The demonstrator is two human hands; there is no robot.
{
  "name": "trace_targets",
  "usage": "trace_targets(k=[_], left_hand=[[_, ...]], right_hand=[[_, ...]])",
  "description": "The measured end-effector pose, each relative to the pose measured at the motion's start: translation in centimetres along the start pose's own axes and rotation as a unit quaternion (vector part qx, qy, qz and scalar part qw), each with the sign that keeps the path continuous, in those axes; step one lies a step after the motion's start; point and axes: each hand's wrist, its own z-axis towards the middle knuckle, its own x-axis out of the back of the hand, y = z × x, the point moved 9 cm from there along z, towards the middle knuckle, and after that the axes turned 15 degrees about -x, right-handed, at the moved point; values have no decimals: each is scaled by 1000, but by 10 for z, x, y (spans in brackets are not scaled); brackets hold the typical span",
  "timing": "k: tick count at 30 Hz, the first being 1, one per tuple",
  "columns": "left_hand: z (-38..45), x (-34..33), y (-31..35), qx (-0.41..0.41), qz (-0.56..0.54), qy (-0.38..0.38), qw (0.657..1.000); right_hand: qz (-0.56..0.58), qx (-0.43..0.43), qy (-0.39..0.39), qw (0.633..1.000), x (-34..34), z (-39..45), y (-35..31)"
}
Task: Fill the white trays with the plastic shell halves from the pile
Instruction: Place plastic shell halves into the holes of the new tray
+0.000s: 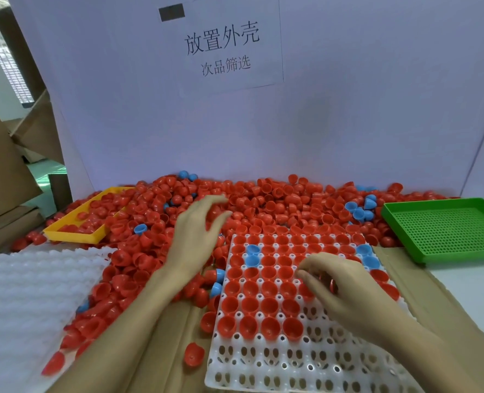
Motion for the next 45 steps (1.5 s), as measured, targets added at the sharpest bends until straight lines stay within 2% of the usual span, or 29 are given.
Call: trace_targets(k=[2, 4, 7, 12, 19, 23, 26, 31, 37, 41, 45], left_hand=[[-15, -18, 24, 44, -167, 0, 985], [-32, -41, 41, 92, -300, -20, 949], [-47, -60, 56, 112, -404, -35, 907], [-54, -61, 56, 119, -399, -55, 908], [-54, -55, 56, 85, -402, -96, 906], [-58, -58, 57, 85, -389, -95, 912], [-59, -60, 57, 101, -383, -98, 913], [-62, -63, 61, 112, -379, -127, 910], [-67, -71, 69, 118, -372, -172, 905], [-65, -71, 69, 112, -361, -170, 910], [-63, -75, 69, 115, -360, -169, 910]], right_hand=[[89, -19, 8, 996, 2, 1, 3], [181, -33, -1, 983, 2, 2, 4], [227, -22, -25, 973, -1, 1, 0], [221, 13, -38, 974, -11, -3, -10], [107, 74, 58, 990, 1, -6, -19], [95, 90, 73, 989, 3, -9, -23], [130, 93, 66, 985, 3, -9, -25], [216, 49, 82, 972, 10, -8, -16], [222, 41, 50, 973, 2, -6, -17], [297, 15, 57, 953, 4, -5, -12], [254, 19, 49, 966, -3, -6, -14]])
